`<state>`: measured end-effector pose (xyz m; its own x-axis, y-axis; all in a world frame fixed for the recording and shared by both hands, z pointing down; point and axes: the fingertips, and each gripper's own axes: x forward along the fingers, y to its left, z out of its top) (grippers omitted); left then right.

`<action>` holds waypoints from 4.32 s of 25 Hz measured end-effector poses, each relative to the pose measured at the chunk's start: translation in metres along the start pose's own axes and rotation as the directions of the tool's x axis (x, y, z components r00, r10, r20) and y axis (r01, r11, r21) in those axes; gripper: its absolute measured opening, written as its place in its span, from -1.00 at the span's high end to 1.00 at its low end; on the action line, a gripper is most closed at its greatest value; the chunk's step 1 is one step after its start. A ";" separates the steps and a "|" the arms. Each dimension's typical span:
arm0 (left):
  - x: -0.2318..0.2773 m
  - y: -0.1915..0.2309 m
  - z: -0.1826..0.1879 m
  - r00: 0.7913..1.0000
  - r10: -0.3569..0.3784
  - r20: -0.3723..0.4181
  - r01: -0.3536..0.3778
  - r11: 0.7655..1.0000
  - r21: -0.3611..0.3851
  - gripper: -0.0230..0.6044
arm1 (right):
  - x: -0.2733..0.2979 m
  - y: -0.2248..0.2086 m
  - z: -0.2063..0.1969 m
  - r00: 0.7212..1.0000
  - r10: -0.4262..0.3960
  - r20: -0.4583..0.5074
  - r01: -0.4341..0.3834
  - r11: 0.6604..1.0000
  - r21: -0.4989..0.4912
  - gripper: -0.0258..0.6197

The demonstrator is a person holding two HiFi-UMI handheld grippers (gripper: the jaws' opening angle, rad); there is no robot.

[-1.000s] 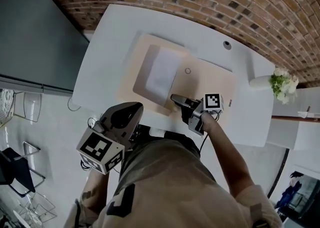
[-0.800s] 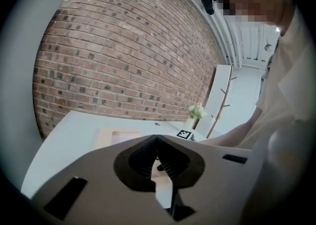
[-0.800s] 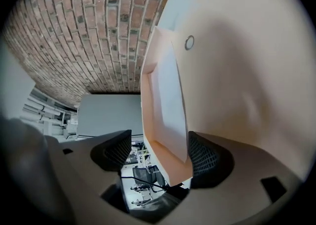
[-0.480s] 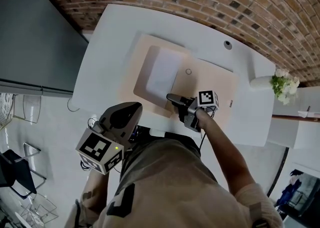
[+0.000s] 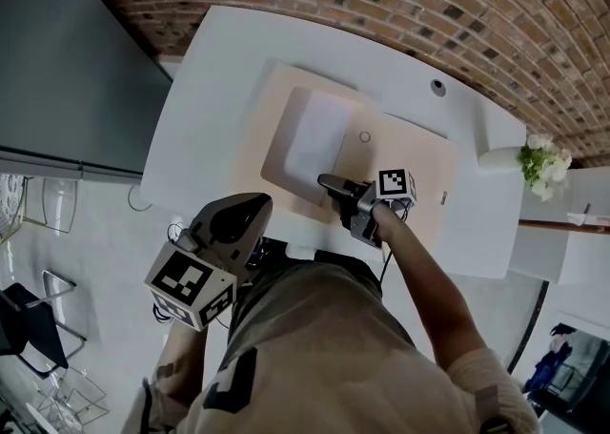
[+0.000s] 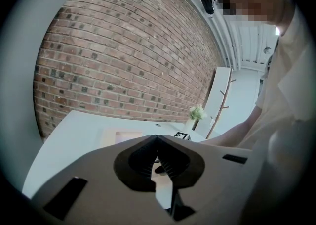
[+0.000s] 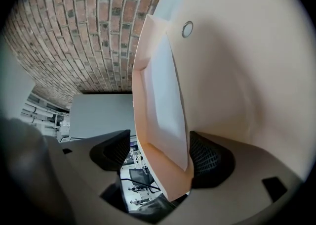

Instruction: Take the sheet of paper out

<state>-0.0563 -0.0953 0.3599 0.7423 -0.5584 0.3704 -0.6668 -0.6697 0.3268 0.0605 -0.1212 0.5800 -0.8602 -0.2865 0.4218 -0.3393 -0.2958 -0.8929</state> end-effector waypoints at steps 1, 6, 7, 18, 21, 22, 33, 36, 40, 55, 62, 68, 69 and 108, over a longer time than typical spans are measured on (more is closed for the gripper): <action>0.000 0.000 -0.001 1.000 0.000 -0.002 0.000 1.000 -0.003 0.88 | 0.001 0.001 0.001 1.000 0.001 0.004 -0.001 1.000 -0.001 -0.20; -0.001 0.001 -0.002 1.000 0.000 -0.004 0.000 1.000 -0.017 0.88 | 0.009 0.005 0.005 1.000 -0.005 0.009 0.005 1.000 -0.015 -0.20; -0.001 0.002 -0.003 1.000 0.000 -0.006 0.000 1.000 -0.016 0.88 | 0.010 0.006 0.007 1.000 -0.006 0.011 0.006 1.000 -0.020 -0.20; -0.002 0.007 -0.003 1.000 0.013 -0.005 -0.013 1.000 -0.028 0.88 | 0.017 0.021 0.018 0.998 0.062 0.026 -0.060 0.996 -0.069 -0.20; 0.000 0.008 -0.002 1.000 0.013 -0.004 -0.013 1.000 -0.027 0.88 | 0.015 0.029 0.023 0.994 0.105 0.026 -0.103 0.990 -0.096 -0.20; 0.000 0.008 -0.002 1.000 0.011 -0.002 -0.011 1.000 -0.023 0.88 | 0.014 0.031 0.025 0.993 0.114 0.029 -0.111 0.989 -0.101 -0.20; -0.003 0.010 -0.005 1.000 0.024 -0.009 -0.024 0.999 -0.035 0.88 | 0.020 0.032 0.045 0.995 0.071 0.071 -0.064 0.992 -0.109 -0.20; -0.006 0.010 -0.006 0.999 0.031 -0.010 -0.032 0.999 -0.039 0.88 | 0.020 0.027 0.052 0.993 0.063 0.098 -0.054 0.994 -0.094 -0.20; -0.007 0.010 -0.007 0.999 0.035 -0.008 -0.035 0.998 -0.042 0.88 | 0.023 0.027 0.057 0.992 0.069 0.101 -0.059 0.993 -0.098 -0.20; -0.011 0.013 -0.008 0.998 0.054 -0.009 -0.055 0.997 -0.053 0.88 | 0.041 0.033 0.072 0.991 0.032 0.127 -0.014 0.991 -0.136 -0.20; -0.011 0.015 -0.009 0.998 0.057 -0.011 -0.058 0.997 -0.060 0.88 | 0.043 0.035 0.071 0.991 0.019 0.131 0.002 0.988 -0.153 -0.19; -0.010 0.015 -0.009 0.998 0.056 -0.013 -0.057 0.996 -0.062 0.88 | 0.042 0.032 0.069 0.993 0.007 0.118 0.014 0.984 -0.180 -0.15; -0.010 0.015 -0.010 0.998 0.055 -0.013 -0.055 0.997 -0.061 0.88 | 0.042 0.030 0.069 0.993 0.000 0.118 0.022 0.983 -0.183 -0.10; -0.022 0.025 -0.013 0.995 0.093 -0.020 -0.094 0.994 -0.056 0.88 | 0.028 0.009 0.066 0.958 -0.253 0.132 0.285 0.869 -0.404 0.84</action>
<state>-0.0903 -0.0934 0.3718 0.6757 -0.6080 0.4169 -0.7362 -0.5860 0.3385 0.0579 -0.1920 0.5942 -0.6883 -0.3200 0.6510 -0.6941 0.0298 -0.7192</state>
